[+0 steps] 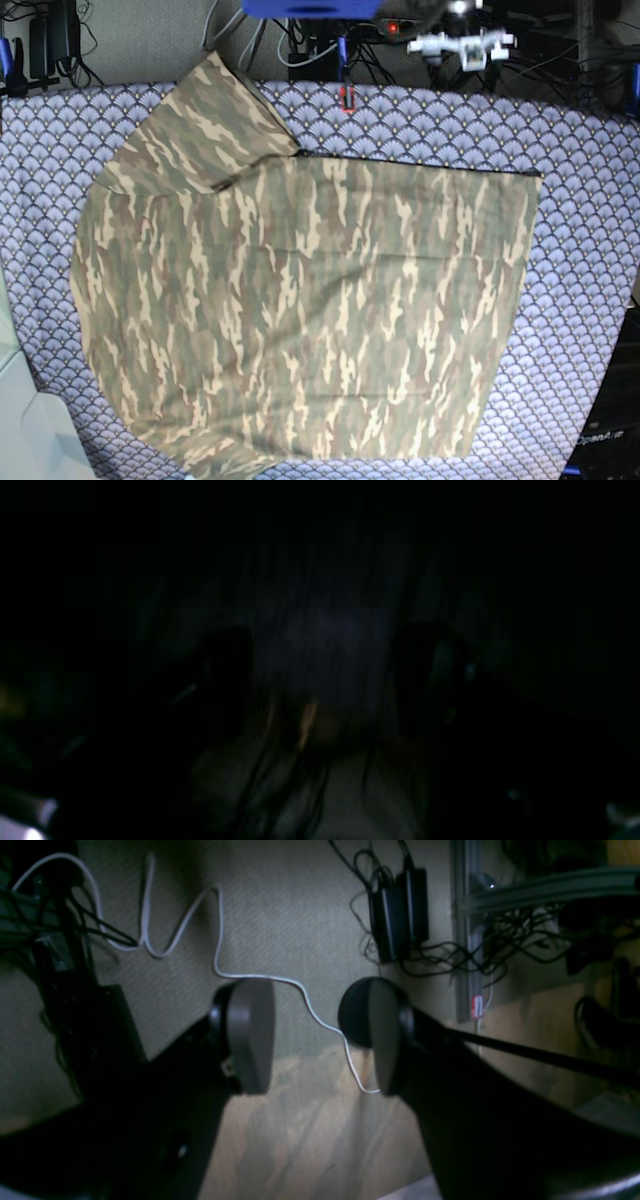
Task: Fold the T-shirt properly
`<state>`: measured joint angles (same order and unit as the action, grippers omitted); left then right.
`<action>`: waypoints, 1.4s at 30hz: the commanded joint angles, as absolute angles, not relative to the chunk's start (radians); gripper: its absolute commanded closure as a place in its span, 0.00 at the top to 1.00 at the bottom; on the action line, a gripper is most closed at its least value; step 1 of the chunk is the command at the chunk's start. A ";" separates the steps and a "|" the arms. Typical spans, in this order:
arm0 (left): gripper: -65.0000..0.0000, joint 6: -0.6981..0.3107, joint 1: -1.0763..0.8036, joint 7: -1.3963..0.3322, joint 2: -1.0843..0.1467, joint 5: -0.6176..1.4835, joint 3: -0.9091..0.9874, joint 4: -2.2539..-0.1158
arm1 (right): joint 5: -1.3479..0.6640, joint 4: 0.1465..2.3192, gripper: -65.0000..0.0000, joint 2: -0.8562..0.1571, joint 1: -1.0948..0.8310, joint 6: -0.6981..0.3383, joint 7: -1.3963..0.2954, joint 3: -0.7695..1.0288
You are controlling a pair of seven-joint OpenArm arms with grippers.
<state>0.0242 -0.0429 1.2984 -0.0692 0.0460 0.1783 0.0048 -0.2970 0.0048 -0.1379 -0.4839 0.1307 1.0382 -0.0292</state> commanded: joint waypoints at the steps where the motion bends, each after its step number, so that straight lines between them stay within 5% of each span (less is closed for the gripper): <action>1: 0.67 0.018 -0.005 1.310 -0.077 0.050 0.176 0.000 | -0.308 0.000 0.44 -0.147 -0.526 0.127 1.084 -0.027; 27: 0.67 0.027 -0.302 1.182 -0.002 0.041 0.174 0.000 | -0.308 0.000 0.44 -0.148 -0.532 0.127 1.132 -0.035; 42: 0.67 0.027 -0.390 1.316 0.022 0.048 0.179 0.000 | -0.309 0.000 0.44 -0.137 -0.581 0.127 1.325 -0.027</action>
<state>0.0254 -0.3710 1.2846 0.0200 0.0475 0.1764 -0.0010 -0.2966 0.0055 -0.1333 -0.5568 0.1299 1.2995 -0.0292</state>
